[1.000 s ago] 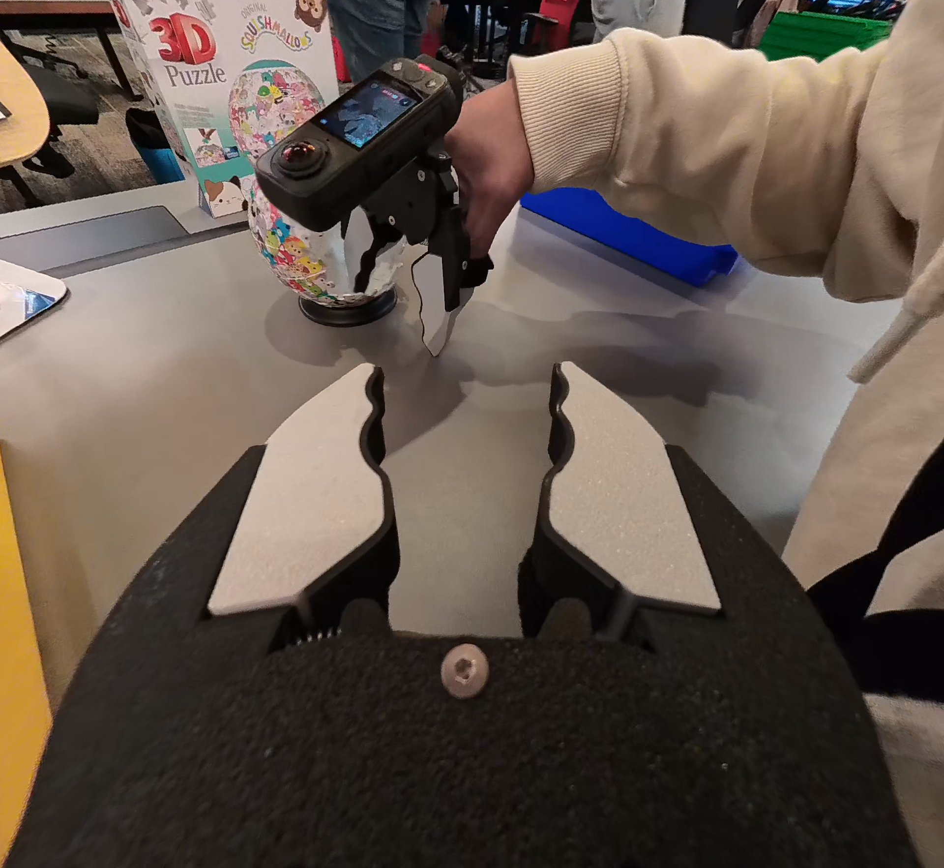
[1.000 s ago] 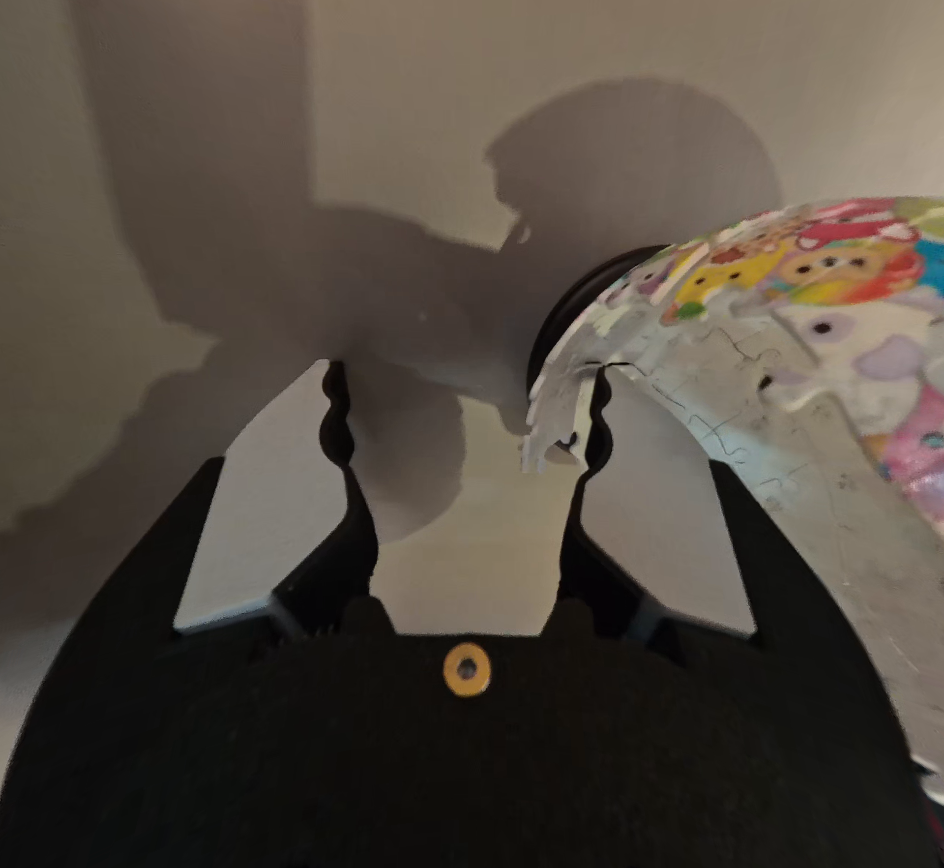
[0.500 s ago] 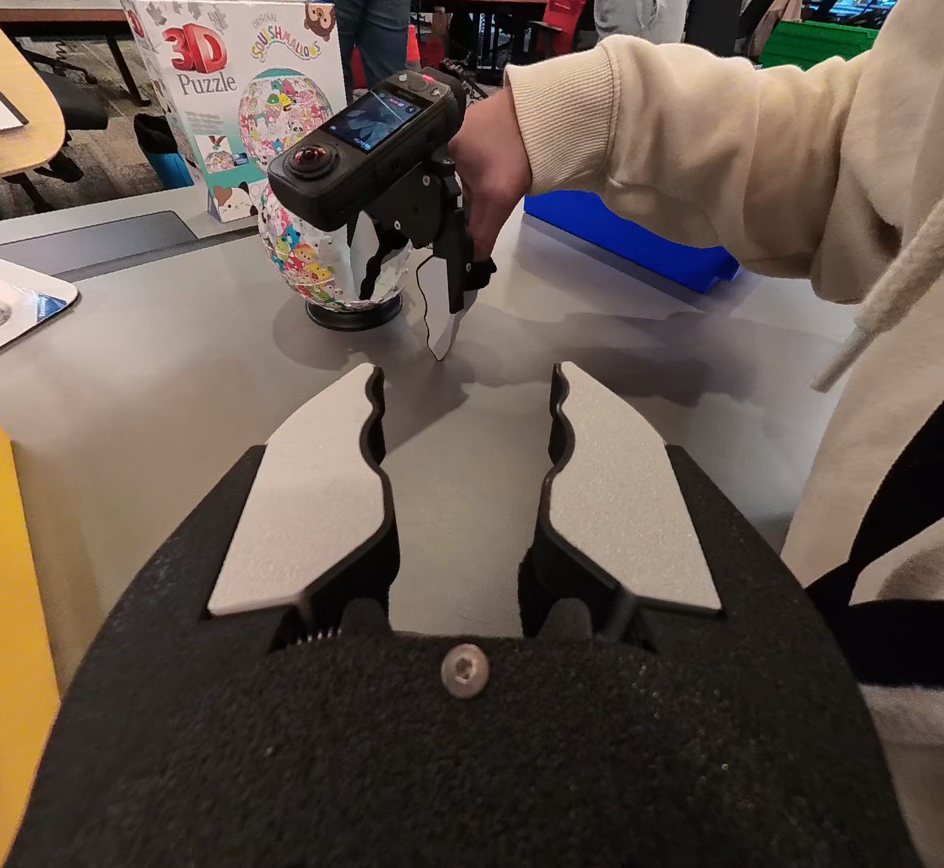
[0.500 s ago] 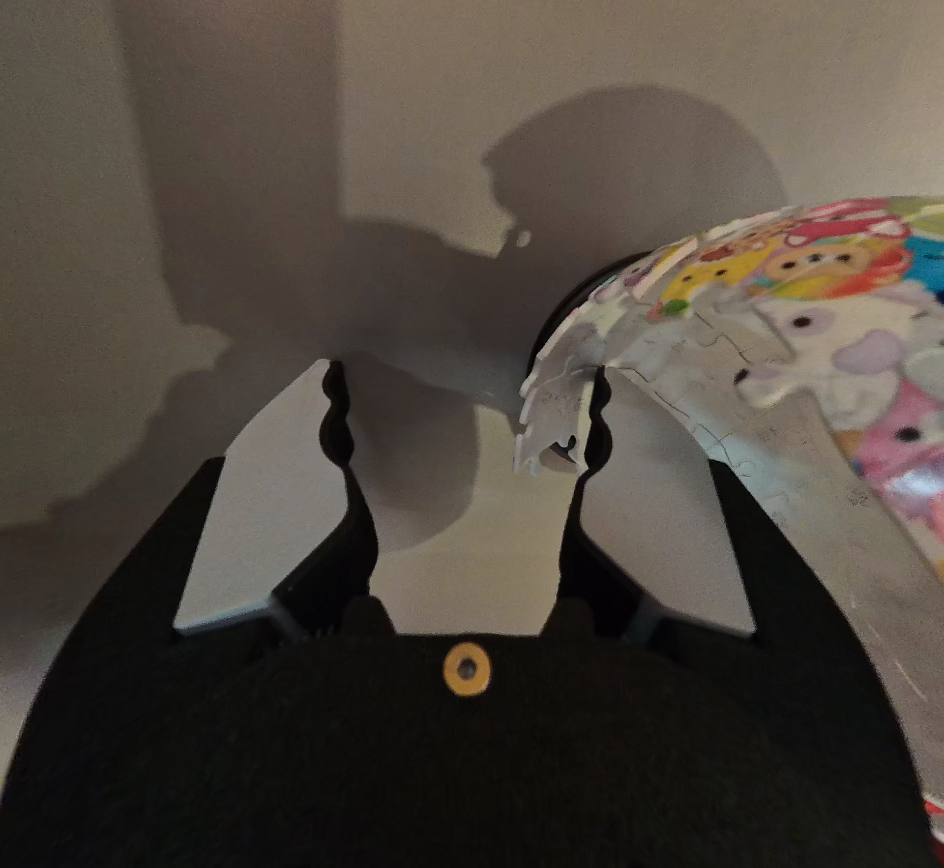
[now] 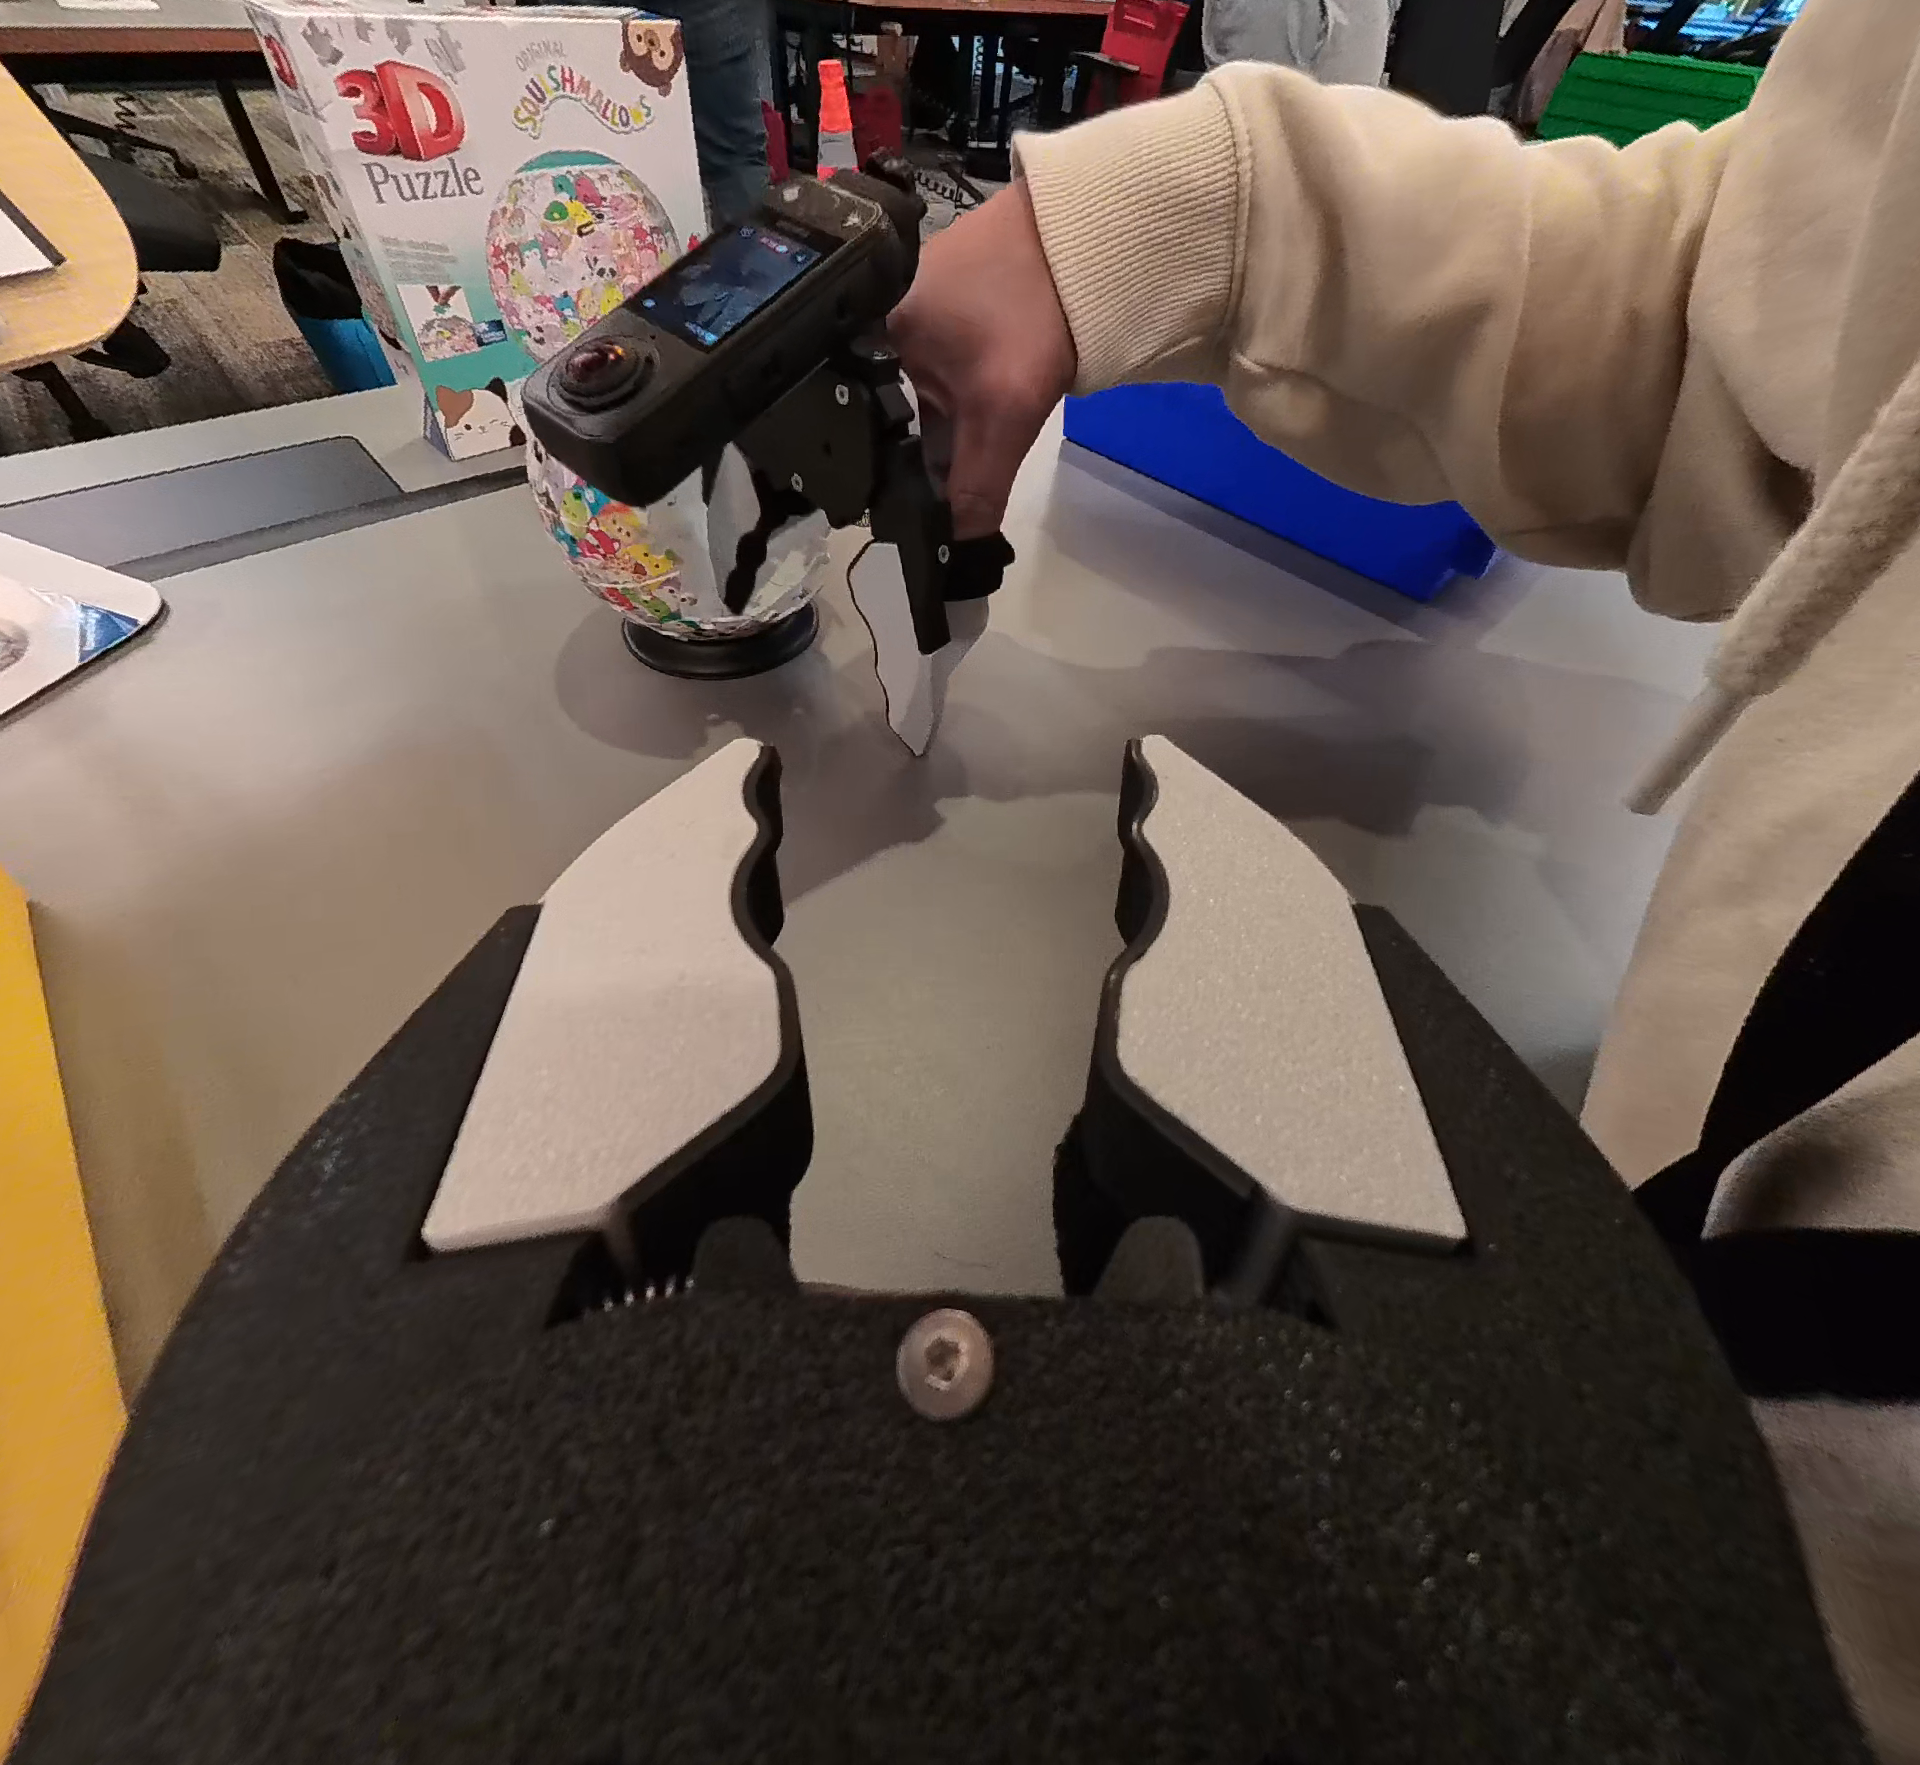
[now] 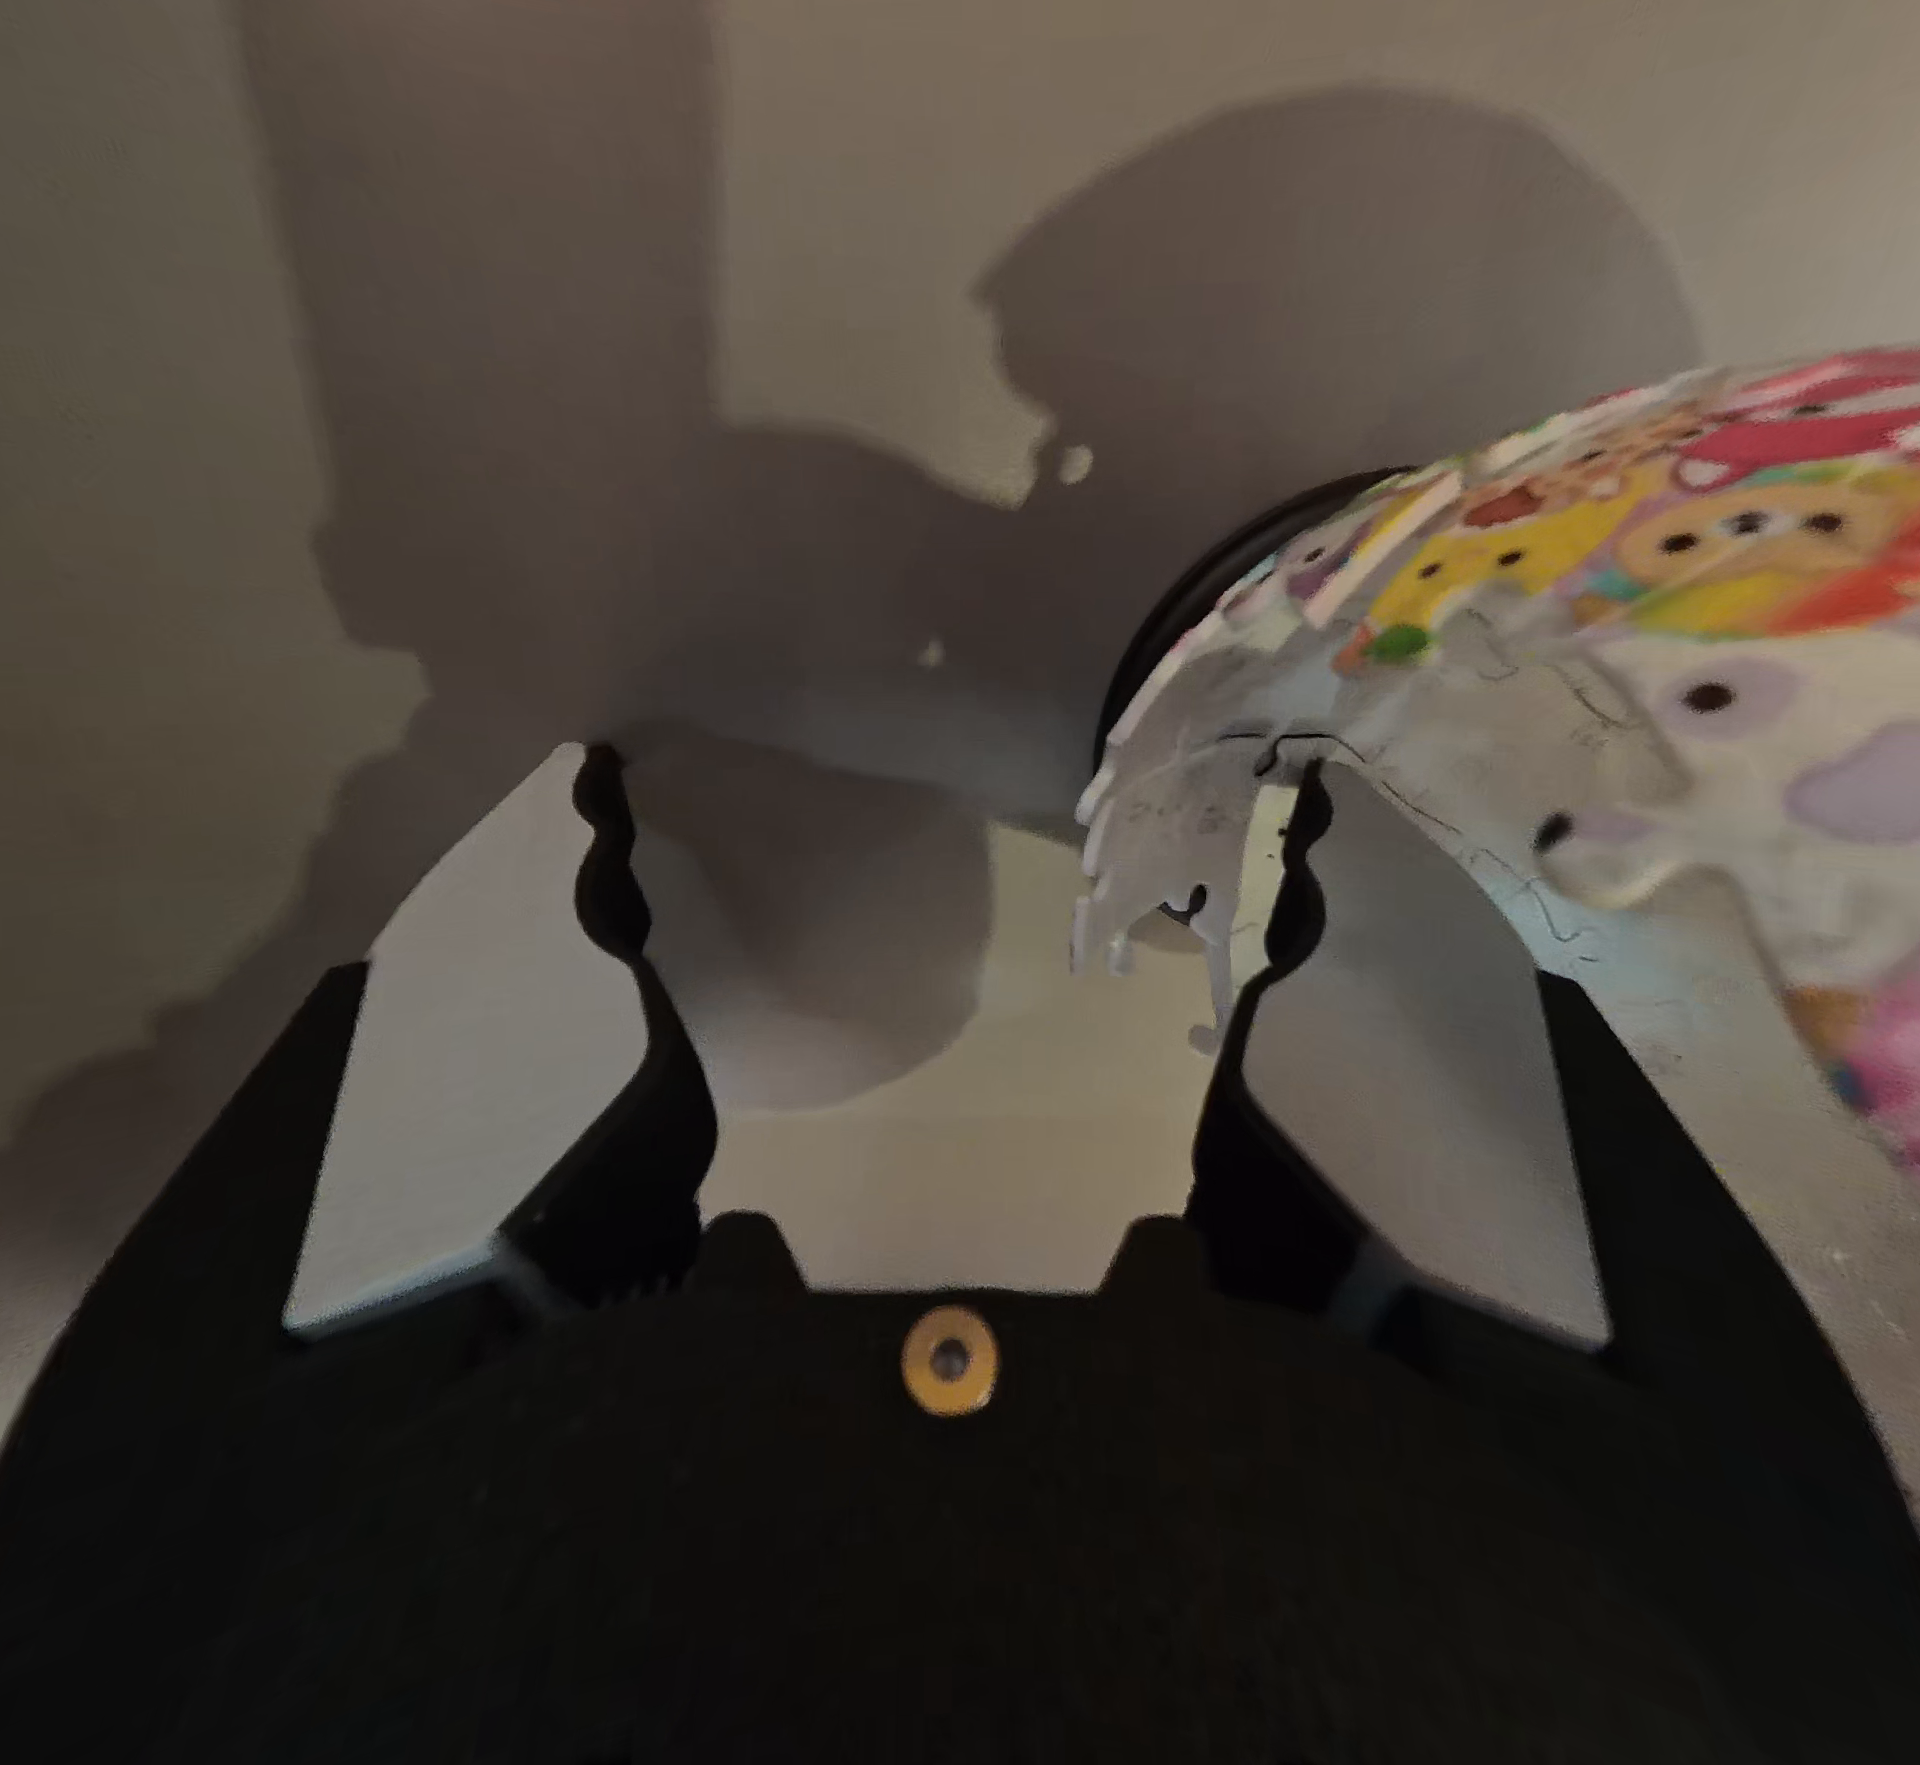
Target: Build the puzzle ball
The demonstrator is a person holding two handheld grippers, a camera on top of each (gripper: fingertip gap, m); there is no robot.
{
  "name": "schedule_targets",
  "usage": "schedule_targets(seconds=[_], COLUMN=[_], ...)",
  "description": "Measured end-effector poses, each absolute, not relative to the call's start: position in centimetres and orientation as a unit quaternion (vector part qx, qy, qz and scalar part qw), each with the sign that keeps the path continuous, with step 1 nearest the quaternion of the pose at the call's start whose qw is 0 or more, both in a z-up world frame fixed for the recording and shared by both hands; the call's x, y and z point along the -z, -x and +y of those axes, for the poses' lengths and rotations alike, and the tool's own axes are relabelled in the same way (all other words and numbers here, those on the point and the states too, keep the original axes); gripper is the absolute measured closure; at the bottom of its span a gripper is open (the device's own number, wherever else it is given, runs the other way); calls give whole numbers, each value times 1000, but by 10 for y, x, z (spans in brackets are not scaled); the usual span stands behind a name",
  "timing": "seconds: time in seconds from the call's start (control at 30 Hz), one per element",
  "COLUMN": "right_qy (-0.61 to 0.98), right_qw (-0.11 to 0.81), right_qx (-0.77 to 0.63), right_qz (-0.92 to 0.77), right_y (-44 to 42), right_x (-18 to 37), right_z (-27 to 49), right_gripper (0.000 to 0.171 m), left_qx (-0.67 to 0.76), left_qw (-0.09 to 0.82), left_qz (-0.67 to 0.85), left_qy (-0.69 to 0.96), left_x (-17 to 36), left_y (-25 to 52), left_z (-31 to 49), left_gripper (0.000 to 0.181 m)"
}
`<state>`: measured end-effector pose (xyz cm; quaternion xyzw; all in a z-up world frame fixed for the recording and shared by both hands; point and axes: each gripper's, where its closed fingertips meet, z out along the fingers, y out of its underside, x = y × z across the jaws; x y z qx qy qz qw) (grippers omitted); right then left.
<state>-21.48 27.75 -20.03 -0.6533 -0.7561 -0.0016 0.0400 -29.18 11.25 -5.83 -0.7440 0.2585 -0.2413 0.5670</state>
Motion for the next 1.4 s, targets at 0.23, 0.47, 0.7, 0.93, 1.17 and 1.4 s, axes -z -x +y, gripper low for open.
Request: schedule_targets(seconds=[0.23, 0.47, 0.7, 0.93, 1.17, 1.4], right_qy=[649, 636, 635, 626, 622, 616], right_qw=[50, 65, 55, 67, 71, 74], right_qx=[-22, -11, -20, -17, -19, -24], right_qz=[-759, -769, -770, -777, -780, -784], right_y=[215, 216, 214, 214, 213, 214], right_x=[201, 194, 194, 197, 197, 197], right_z=[277, 277, 271, 271, 273, 270], right_gripper=[54, 59, 64, 60, 63, 65], left_qx=[240, 238, 237, 235, 238, 236], left_qw=[567, 570, 571, 572, 571, 575], left_qz=[259, 262, 265, 265, 264, 265], left_qy=[744, 742, 740, 740, 740, 737], left_x=[59, 56, 54, 54, 54, 50], left_y=[292, 290, 288, 289, 289, 288], left_z=[112, 110, 107, 107, 107, 104], left_gripper=[119, 119, 119, 119, 119, 119])
